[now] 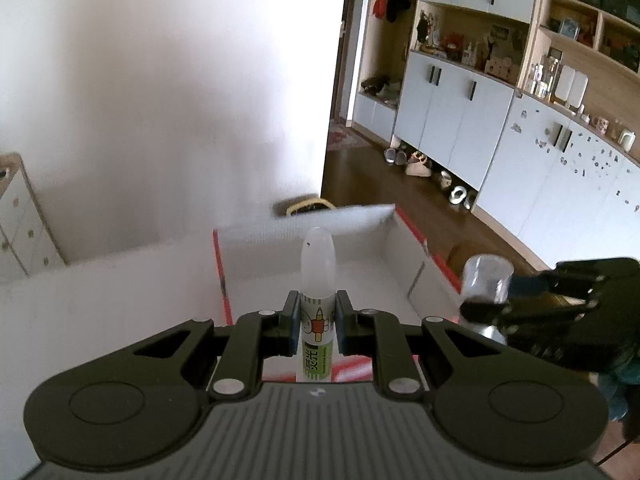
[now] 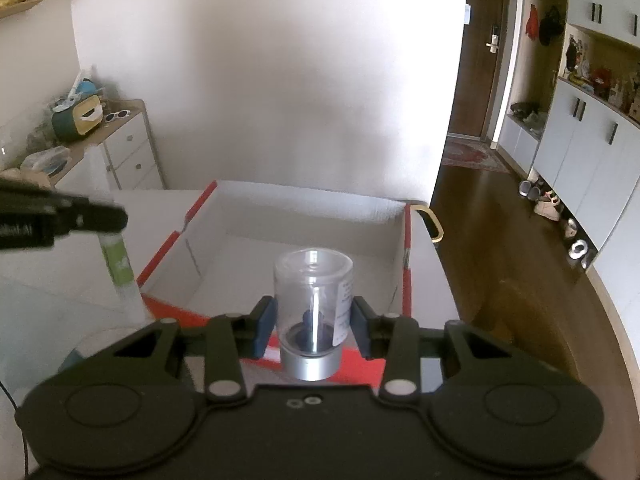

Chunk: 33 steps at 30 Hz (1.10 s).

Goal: Organize rigid objects
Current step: 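Carry the glue tube and clear cup into the red box with both tools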

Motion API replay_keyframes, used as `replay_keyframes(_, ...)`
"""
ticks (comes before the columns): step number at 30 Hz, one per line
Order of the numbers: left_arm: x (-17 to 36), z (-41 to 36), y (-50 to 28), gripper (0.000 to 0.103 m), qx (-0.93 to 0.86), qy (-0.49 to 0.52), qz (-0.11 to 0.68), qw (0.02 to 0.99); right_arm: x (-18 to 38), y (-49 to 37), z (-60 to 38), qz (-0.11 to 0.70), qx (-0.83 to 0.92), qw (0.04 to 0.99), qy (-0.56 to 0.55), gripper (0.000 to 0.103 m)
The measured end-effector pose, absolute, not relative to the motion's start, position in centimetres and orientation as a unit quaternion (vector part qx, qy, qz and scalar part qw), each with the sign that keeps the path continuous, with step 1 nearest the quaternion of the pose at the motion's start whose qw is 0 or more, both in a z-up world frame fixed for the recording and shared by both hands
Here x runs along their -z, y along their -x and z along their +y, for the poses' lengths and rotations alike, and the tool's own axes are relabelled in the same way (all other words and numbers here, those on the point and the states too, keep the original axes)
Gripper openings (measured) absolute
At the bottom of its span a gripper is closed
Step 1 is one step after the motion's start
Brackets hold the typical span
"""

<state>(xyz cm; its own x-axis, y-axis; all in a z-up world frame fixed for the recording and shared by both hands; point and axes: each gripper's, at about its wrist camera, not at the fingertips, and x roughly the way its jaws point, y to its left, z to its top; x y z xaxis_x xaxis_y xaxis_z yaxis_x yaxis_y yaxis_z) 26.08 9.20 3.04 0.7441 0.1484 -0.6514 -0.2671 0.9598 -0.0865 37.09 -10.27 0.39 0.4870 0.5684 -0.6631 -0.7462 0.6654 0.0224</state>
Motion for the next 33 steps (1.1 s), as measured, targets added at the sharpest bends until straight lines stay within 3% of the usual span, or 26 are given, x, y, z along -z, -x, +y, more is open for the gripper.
replay_keyframes(9, -3.0, 10.1, -34.0, 0.017, -0.13, 0.047, 0.376, 0.916, 2.5, -41.2, -6.9, 0.361, -0.386, 0.833, 0.164, 0.04)
replay_keyframes(19, 3.8, 11.7, -40.1, 0.017, -0.159, 0.036, 0.465, 0.87, 6.4, -43.4, -4.5, 0.392, -0.397, 0.805, 0.201, 0.04)
replay_keyframes(33, 9.2, 12.1, -45.0, 0.017, -0.155, 0.015, 0.51, 0.846, 8.7, -44.9, -2.1, 0.407, -0.42, 0.778, 0.228, 0.04)
